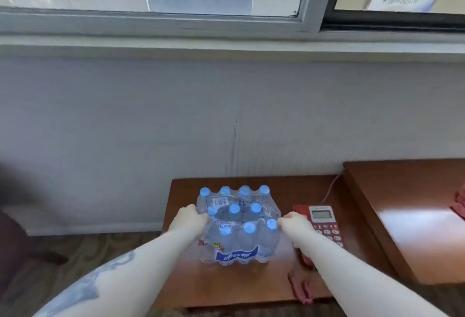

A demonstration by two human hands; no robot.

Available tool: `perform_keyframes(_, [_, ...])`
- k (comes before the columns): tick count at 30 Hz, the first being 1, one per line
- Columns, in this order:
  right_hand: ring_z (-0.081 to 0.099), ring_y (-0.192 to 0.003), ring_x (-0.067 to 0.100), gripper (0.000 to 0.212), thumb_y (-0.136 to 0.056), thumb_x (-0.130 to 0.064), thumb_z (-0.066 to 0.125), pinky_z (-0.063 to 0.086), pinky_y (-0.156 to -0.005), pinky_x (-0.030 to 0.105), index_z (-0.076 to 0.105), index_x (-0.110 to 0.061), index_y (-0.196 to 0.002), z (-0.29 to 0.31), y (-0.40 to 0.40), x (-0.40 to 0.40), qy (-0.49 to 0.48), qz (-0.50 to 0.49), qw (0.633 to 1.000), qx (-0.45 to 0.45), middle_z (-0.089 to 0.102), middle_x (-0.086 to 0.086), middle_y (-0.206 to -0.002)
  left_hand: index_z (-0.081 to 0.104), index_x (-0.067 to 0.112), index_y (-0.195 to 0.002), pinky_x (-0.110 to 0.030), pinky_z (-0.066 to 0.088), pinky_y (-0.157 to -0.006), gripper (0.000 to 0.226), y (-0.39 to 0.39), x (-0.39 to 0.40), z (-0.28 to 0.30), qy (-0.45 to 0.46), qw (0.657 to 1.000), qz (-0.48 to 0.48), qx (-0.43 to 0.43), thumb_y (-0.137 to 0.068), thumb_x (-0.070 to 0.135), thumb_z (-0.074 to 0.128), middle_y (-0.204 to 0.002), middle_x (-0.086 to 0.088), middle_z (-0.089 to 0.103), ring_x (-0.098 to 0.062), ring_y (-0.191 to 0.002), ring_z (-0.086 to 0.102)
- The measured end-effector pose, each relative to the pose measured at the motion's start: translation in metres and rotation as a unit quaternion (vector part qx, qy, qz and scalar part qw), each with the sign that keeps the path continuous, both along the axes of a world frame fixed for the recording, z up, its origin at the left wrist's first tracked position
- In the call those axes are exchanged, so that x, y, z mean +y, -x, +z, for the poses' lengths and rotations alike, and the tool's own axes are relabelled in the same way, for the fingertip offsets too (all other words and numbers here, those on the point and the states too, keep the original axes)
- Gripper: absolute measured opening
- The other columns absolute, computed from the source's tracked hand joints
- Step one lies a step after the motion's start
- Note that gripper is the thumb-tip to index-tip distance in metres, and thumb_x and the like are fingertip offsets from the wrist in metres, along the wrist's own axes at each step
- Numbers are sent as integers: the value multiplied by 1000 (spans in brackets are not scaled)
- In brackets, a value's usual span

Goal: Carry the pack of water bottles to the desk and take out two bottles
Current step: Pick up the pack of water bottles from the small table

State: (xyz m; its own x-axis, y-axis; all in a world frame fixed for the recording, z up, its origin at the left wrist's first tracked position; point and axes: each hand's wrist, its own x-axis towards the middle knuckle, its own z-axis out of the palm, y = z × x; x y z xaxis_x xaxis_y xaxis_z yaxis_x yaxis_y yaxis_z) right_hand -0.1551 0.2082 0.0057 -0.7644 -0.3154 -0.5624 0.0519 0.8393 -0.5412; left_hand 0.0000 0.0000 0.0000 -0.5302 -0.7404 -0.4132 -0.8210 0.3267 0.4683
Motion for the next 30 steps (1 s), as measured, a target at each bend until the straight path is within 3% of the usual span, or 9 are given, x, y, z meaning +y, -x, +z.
perform_keyframes(4, [55, -98, 25, 40, -90, -30, 49, 45, -81, 34, 55, -14, -126, -19, 18, -17, 23, -54, 998, 1, 61, 11, -119, 43, 8, -136, -40, 45, -94, 53, 21, -28, -24, -28, 998, 50, -23, -93, 38, 42, -137, -17, 50, -36, -120, 52])
perform_keyframes(9, [49, -125, 34, 56, -97, -45, 41, 38, -101, 41, 44, -9, -139, -45, 41, -42, 41, -125, 990, -58, 52, 16, -139, 45, 0, -135, -38, 40, -92, 67, 44, -36, -55, -114, 987, 112, -18, -96, 52, 30, -138, -22, 50, -38, -122, 50])
perform_keyframes(12, [55, -117, 34, 64, -95, -54, 40, 42, -103, 43, 51, -4, -133, -55, 52, -58, 60, -140, 982, -108, 59, 17, -130, 44, -2, -135, -40, 38, -101, 72, 47, -32, -68, -159, 977, 142, 2, -95, 56, 32, -138, -22, 50, -38, -125, 49])
perform_keyframes(16, [59, -112, 32, 73, -86, -65, 47, 45, -102, 48, 49, -11, -135, -71, 45, -71, 78, -131, 974, -169, 62, 11, -126, 34, 0, -139, -41, 36, -103, 81, 51, -29, -80, -213, 957, 195, 20, -89, 64, 37, -141, -20, 48, -36, -128, 47])
perform_keyframes(19, [57, -112, 32, 92, -79, -73, 49, 44, -94, 39, 36, -9, -142, -81, 44, -76, 47, -159, 975, -148, 57, 11, -130, 32, 0, -138, -41, 38, -99, 89, 51, -30, -84, -226, 948, 224, 17, -83, 69, 42, -139, -18, 49, -36, -126, 48])
perform_keyframes(21, [57, -87, 27, 102, -75, -81, 44, 41, -78, 37, 34, -5, -142, -82, 47, -75, 6, -185, 973, -140, 59, 6, -106, 41, 1, -136, -39, 41, -96, 97, 44, -35, -85, -235, 942, 237, 8, -74, 75, 48, -135, -16, 53, -35, -122, 52])
perform_keyframes(23, [52, -70, 22, 108, -70, -86, 40, 40, -73, 37, 39, -3, -139, -85, 55, -72, -17, -177, 974, -140, 54, 2, -84, 54, 5, -127, -37, 47, -92, 102, 37, -39, -85, -255, 938, 235, 6, -61, 83, 52, -123, -12, 63, -32, -110, 60])
perform_keyframes(27, [55, -83, 27, 116, -64, -92, 35, 44, -78, 38, 43, -1, -136, -90, 60, -66, -40, -120, 983, -135, 56, 6, -95, 65, 10, -90, -34, 50, -69, 85, 25, -35, -84, -241, 946, 215, 14, -54, 86, 52, -90, -6, 69, -23, -80, 64])
perform_keyframes(30, [62, -93, 30, 114, -63, -92, 34, 51, -87, 41, 50, -1, -130, -92, 59, -62, -53, -70, 988, -127, 65, 12, -106, 61, 10, -80, -33, 46, -63, 78, 13, -16, -82, -205, 952, 229, 8, -61, 85, 50, -87, -11, 68, -24, -73, 62])
